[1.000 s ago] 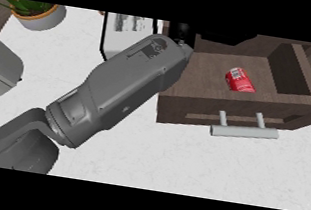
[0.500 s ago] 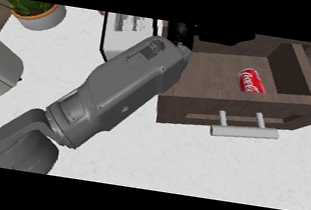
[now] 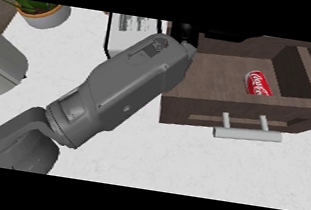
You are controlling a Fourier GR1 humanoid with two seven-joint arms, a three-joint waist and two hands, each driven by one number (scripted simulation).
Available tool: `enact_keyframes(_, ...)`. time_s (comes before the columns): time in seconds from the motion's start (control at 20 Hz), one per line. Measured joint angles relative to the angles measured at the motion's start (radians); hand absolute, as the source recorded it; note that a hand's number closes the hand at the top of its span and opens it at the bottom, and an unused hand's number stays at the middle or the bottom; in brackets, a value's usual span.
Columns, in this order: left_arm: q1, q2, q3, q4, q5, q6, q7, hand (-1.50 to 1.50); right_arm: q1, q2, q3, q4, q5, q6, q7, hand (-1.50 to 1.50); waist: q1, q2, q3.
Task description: Pick up the can, place it into the drawer and close the drawer
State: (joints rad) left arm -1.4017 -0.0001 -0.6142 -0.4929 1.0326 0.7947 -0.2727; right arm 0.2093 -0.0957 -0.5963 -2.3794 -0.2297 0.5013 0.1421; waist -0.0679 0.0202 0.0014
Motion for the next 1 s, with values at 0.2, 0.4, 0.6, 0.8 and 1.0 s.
enact_keyframes(0.2, -0.031, 0.000, 0.013, 0.013, 0.008, -0.001, -0.014, -1.50, -0.044, -0.010, 0.055, -0.026, 0.157, 0.006, -0.040, -1.50, 0.017, -0.002, 0.000)
enact_keyframes(0.4, -0.048, 0.000, 0.016, 0.017, 0.020, 0.000, 0.002, -1.50, -0.110, -0.008, 0.155, -0.013, 0.347, -0.014, -0.052, -1.50, 0.036, -0.003, -0.001)
enact_keyframes(0.6, -0.022, 0.000, 0.018, -0.004, 0.026, -0.005, -0.003, -1.50, -0.188, -0.013, 0.275, 0.036, 0.552, -0.047, -0.062, -1.50, 0.057, -0.007, -0.001)
enact_keyframes(0.8, -0.003, 0.000, 0.020, -0.015, 0.017, 0.004, -0.004, -1.50, -0.252, 0.006, 0.398, 0.130, 0.755, -0.125, -0.105, -1.50, 0.068, -0.010, -0.001)
enact_keyframes(1.0, -0.014, 0.015, 0.028, -0.015, 0.001, 0.002, 0.033, -1.50, -0.345, -0.003, 0.480, 0.267, 0.911, -0.197, -0.134, -1.50, 0.078, -0.013, -0.001)
